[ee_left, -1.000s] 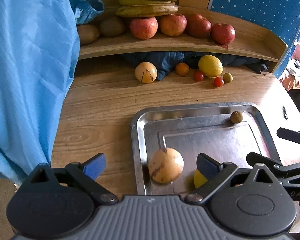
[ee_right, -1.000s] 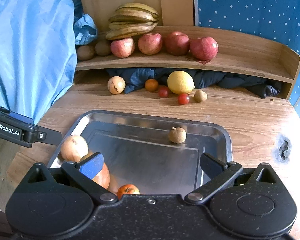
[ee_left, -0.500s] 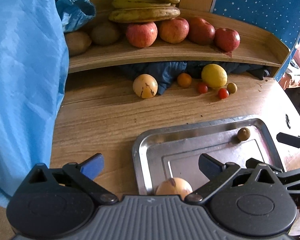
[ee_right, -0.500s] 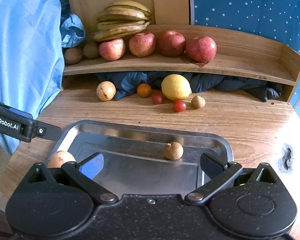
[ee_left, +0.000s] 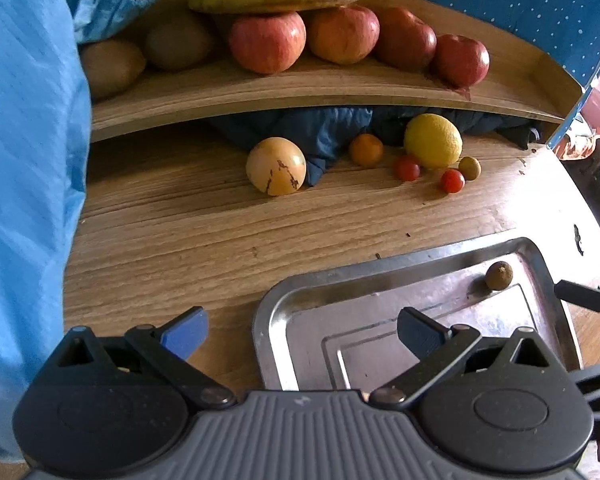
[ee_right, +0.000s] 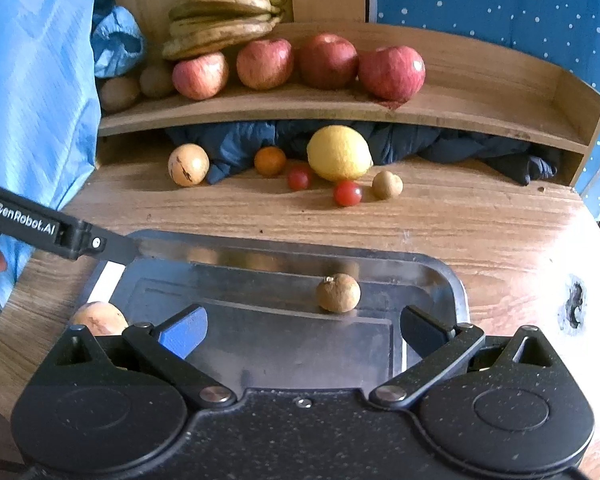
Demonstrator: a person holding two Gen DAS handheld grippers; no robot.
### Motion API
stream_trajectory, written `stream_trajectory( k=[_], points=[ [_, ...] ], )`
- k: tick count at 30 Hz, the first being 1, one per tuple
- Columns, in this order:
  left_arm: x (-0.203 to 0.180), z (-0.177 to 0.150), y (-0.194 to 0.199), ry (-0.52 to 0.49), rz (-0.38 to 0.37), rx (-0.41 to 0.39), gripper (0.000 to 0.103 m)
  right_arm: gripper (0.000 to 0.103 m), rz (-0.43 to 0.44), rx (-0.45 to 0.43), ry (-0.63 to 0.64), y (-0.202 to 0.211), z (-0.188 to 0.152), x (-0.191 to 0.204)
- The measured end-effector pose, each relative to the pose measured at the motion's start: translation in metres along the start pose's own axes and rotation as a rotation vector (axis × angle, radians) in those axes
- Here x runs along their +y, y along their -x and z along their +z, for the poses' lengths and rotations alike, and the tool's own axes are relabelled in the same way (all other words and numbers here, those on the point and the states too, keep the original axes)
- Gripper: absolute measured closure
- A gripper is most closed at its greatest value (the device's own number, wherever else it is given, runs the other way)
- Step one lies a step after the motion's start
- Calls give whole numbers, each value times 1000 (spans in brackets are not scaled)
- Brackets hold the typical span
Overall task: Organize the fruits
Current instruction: 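Move the left tool to the pale spotted fruit while the right tool reaches the cherry tomato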
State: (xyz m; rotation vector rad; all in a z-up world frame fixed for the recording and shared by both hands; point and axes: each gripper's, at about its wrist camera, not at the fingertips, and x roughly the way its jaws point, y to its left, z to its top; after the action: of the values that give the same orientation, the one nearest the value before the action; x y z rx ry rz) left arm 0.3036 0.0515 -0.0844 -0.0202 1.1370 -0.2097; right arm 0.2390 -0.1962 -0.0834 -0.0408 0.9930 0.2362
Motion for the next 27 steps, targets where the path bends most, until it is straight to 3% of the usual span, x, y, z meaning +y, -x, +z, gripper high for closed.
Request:
stream_trajectory(
  k=[11,27],
  points=[
    [11,18,-23,28,-3,17,0,1,-24,40,-5,-9,1,0],
    [21,61,-45,53,-15,-18,0,1,-64,25,21,-38,46,-11]
  ],
)
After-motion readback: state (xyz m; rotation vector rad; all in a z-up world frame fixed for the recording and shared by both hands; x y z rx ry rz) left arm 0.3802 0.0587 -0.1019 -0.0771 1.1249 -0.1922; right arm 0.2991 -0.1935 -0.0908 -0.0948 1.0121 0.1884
